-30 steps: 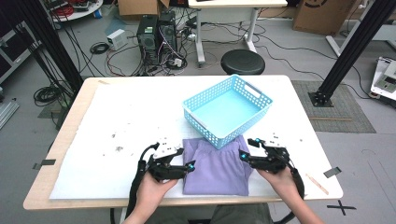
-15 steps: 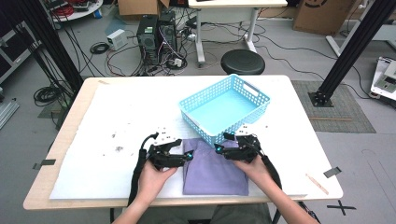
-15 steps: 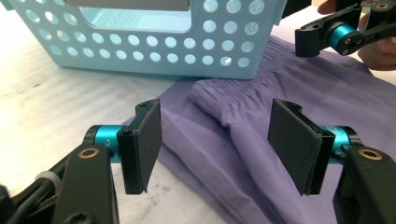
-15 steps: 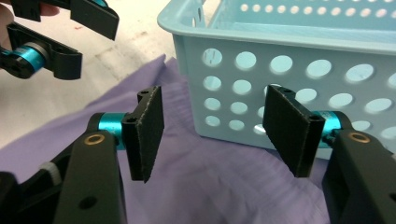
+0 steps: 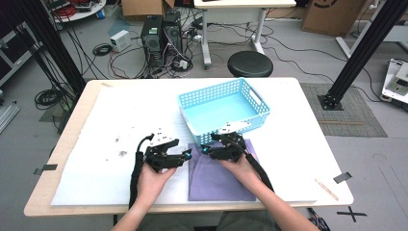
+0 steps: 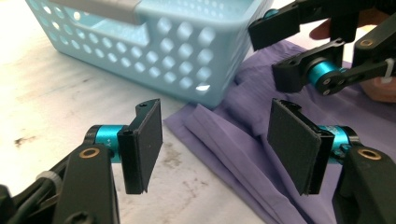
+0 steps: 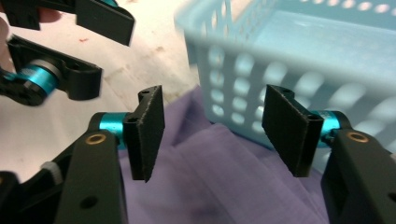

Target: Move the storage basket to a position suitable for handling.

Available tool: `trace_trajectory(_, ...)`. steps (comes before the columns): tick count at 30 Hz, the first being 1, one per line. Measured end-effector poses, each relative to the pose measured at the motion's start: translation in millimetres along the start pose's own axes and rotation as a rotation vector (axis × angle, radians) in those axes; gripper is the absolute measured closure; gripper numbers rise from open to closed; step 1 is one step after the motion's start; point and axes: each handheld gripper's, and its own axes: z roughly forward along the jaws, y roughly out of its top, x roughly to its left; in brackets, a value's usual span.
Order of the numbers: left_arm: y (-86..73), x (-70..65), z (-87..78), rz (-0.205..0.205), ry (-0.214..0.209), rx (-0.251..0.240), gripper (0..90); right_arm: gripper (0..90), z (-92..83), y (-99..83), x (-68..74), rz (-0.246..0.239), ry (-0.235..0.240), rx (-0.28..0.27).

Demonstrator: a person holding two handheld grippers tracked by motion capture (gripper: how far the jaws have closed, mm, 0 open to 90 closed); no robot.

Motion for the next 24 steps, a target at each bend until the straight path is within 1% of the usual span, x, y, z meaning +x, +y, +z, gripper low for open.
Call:
trace_trajectory(3,-0.6,3.0,0.0,-0.007,0.012,-0.005,35.5,39.7,8.6,7.7,6.3,-0.020,0.003,0.010)
trace_trajectory(6,-0.6,5.4,-0.7,-0.004,0.022,-0.016,35.5,39.2,11.4,8.3,7.8,-0.026,0.010,0.013)
trace_trajectory(10,0.5,6.7,1.0,-0.004,0.031,-0.034,35.1,38.0,1.7,5.4,2.4,-0.036,0.013,-0.009)
trace_trajectory(12,1.8,6.4,2.7,0.002,0.033,-0.042,34.5,37.8,-8.2,3.2,-2.2,-0.037,0.006,-0.020)
trace_trajectory(13,2.7,5.8,3.8,0.002,0.034,-0.046,34.4,37.8,-14.9,1.4,-6.6,-0.045,-0.001,-0.031)
trace_trajectory(16,5.7,4.5,8.1,0.005,0.040,-0.054,33.2,37.7,-32.5,-4.3,-19.8,-0.043,-0.026,-0.059)
trace_trajectory(18,6.5,4.1,12.2,0.016,0.047,-0.050,32.8,37.5,-44.8,-9.0,-30.1,-0.031,-0.055,-0.069)
trace_trajectory(19,6.6,4.1,14.6,0.013,0.047,-0.045,32.6,37.3,-50.6,-11.7,-36.1,-0.033,-0.073,-0.079)
trace_trajectory(22,6.9,3.3,21.6,0.006,0.046,-0.044,31.7,37.1,-66.8,-19.1,-52.8,-0.015,-0.119,-0.100)
trace_trajectory(24,8.3,2.3,25.8,0.015,0.047,-0.036,31.7,36.9,-77.8,-24.8,-66.3,-0.002,-0.159,-0.121)
